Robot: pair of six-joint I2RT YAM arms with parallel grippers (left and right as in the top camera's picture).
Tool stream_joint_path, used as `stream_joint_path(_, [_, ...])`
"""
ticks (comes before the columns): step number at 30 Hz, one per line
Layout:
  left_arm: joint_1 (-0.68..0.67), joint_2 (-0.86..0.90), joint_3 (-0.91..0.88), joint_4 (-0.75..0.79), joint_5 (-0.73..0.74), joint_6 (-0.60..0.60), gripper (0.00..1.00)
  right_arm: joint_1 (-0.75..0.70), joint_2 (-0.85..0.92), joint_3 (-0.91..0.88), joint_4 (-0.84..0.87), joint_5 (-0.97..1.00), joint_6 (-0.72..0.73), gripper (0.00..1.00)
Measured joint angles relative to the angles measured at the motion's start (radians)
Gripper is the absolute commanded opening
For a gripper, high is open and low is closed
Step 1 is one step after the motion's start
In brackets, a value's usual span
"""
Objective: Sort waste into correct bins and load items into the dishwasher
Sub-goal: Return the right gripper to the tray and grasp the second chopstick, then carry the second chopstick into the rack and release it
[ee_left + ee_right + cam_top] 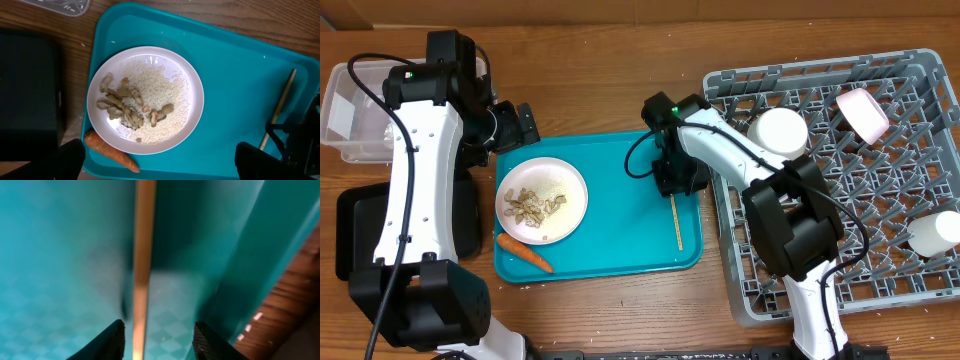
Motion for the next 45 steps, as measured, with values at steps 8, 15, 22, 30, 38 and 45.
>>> stream_joint_path(8, [0.000,0.000,0.000,0.004,0.000,0.000,0.97,0.003,-0.010,-0.043,0.023,0.010,0.019,0.04])
stream_joint_path(15, [0.000,0.000,0.000,0.004,0.000,0.000,0.97,0.003,-0.018,-0.046,-0.004,0.007,0.018,0.04])
stream_joint_path(22, [0.000,0.000,0.000,0.009,0.000,0.000,0.97,-0.006,-0.027,0.117,-0.206,0.006,0.006,0.04])
stream_joint_path(30, [0.000,0.000,0.000,0.015,0.000,0.000,0.97,-0.137,-0.285,0.298,-0.352,0.058,-0.075,0.04])
stream_joint_path(38, [0.000,0.000,0.000,0.014,0.000,0.000,0.97,-0.235,-0.302,0.145,-0.313,0.089,-0.092,0.04])
stream_joint_path(45, [0.000,0.000,0.000,0.015,0.000,0.000,0.97,-0.232,-0.281,-0.144,-0.135,0.054,-0.094,0.04])
